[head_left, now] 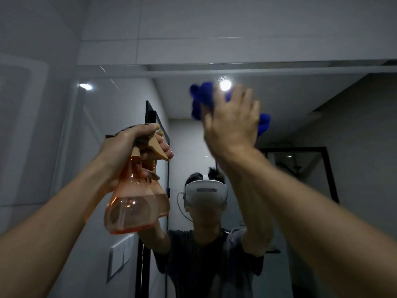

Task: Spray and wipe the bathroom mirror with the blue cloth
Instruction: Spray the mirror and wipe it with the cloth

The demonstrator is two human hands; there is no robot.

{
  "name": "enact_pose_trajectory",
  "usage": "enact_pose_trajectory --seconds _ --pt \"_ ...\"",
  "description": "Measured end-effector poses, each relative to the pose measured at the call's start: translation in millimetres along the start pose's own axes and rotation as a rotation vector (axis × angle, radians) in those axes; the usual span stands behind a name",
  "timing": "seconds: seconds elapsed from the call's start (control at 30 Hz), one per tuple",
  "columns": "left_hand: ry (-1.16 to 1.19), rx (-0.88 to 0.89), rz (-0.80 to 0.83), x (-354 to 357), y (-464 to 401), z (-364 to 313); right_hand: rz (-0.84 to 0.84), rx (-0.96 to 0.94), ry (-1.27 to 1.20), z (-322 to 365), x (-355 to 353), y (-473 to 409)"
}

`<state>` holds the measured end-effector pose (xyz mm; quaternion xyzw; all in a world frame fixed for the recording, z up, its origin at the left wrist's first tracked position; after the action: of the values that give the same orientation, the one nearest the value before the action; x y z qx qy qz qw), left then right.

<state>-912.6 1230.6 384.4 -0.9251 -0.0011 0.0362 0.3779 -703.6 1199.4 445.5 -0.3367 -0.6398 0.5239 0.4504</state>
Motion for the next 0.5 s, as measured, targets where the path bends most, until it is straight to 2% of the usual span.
enact_pose_trajectory --seconds 0.1,0.33,0.5 --pt "-0.024 -0.039 -0.008 0 5 -2 0.084 -0.193 -0.031 29 5 42" --pt "0.040 -0.100 -0.102 -30 25 -1 0.107 -0.222 -0.010 26 2 63" --pt "-0.174 -0.047 -0.273 -84 43 -10 0.102 -0.213 -0.004 27 4 63"
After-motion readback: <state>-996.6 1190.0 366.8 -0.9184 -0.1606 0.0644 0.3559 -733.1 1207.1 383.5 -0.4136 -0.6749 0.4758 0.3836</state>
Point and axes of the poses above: each hand's wrist, its own y-axis away from the middle knuckle, its own x-axis out of the palm, z = x × y, the point moved 7 cm from there along -y, towards the middle knuckle, and after that the axes turned 12 degrees about -y, right-handed, at the moved point
